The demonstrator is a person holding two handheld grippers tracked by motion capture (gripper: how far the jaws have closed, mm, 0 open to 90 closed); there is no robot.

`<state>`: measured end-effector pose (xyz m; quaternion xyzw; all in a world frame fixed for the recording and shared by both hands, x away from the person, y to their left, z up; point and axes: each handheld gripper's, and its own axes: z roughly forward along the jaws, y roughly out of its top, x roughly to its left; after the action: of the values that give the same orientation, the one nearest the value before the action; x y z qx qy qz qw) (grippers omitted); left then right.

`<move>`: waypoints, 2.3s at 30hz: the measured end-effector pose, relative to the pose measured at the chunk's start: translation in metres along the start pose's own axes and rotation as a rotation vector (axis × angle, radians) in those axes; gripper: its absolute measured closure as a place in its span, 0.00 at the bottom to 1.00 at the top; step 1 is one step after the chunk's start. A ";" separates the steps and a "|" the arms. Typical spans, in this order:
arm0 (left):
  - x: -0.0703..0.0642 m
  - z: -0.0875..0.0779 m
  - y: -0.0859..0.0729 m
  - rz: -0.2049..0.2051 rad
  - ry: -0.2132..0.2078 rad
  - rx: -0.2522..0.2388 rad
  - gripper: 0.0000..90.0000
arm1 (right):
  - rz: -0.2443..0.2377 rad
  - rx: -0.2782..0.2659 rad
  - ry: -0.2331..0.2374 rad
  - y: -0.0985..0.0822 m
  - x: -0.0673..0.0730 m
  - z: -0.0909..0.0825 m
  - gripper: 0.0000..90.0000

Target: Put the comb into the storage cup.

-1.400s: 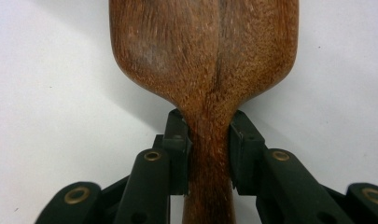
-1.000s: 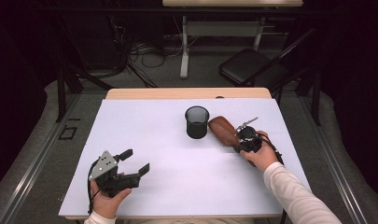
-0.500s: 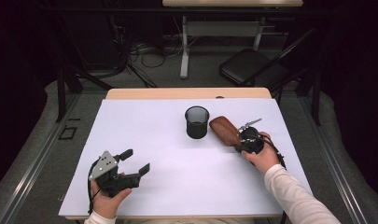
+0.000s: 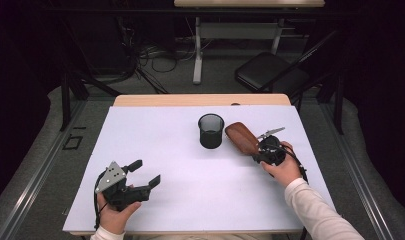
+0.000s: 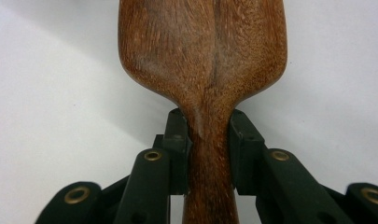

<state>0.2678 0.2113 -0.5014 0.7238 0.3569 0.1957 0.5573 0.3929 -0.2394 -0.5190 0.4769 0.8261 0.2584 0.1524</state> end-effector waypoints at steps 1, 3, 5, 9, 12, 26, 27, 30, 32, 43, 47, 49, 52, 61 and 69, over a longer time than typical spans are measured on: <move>0.000 0.000 0.000 0.000 0.000 0.000 0.17 | -0.001 -0.002 -0.004 0.000 0.000 -0.001 0.80; 0.000 0.000 0.000 0.001 0.001 0.001 0.17 | 0.001 -0.007 -0.004 0.000 0.000 -0.002 0.80; 0.000 0.000 0.000 0.001 0.003 0.002 0.17 | 0.008 -0.026 -0.002 0.000 0.001 -0.005 0.80; 0.000 0.000 0.000 0.001 0.003 0.002 0.17 | 0.016 -0.030 0.000 -0.001 0.001 -0.010 0.80; 0.000 0.001 0.000 0.002 0.003 0.002 0.17 | 0.019 -0.047 0.003 -0.002 0.001 -0.012 0.80; 0.000 0.002 -0.001 0.005 -0.002 0.017 0.17 | 0.015 -0.095 -0.001 -0.004 0.002 -0.028 0.80; 0.000 0.002 -0.001 0.005 -0.002 0.017 0.17 | 0.013 -0.095 0.001 -0.004 0.002 -0.029 0.80; 0.000 0.002 -0.001 0.004 -0.005 0.016 0.17 | 0.005 -0.104 0.001 -0.004 0.004 -0.032 0.80; 0.000 0.003 -0.001 0.006 -0.007 0.018 0.17 | 0.003 -0.108 0.006 -0.005 0.006 -0.034 0.80; -0.002 0.004 -0.001 0.013 -0.009 0.015 0.16 | -0.019 -0.157 0.031 -0.007 0.022 -0.051 0.80; -0.002 0.004 -0.001 0.014 -0.009 0.017 0.16 | -0.028 -0.181 0.044 -0.007 0.028 -0.056 0.80; -0.002 0.004 -0.001 0.015 -0.009 0.020 0.16 | -0.033 -0.190 0.048 -0.007 0.030 -0.058 0.80; -0.002 0.004 -0.001 0.015 -0.009 0.019 0.16 | -0.040 -0.197 0.057 -0.006 0.035 -0.061 0.80; -0.001 0.003 -0.001 0.015 -0.007 0.020 0.16 | -0.076 -0.227 0.079 -0.002 0.049 -0.066 0.80; -0.001 0.004 -0.002 0.012 -0.007 0.020 0.16 | -0.097 -0.256 0.110 0.004 0.063 -0.069 0.80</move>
<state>0.2691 0.2082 -0.5039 0.7323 0.3524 0.1927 0.5499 0.3301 -0.2026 -0.4604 0.3984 0.8155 0.3797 0.1789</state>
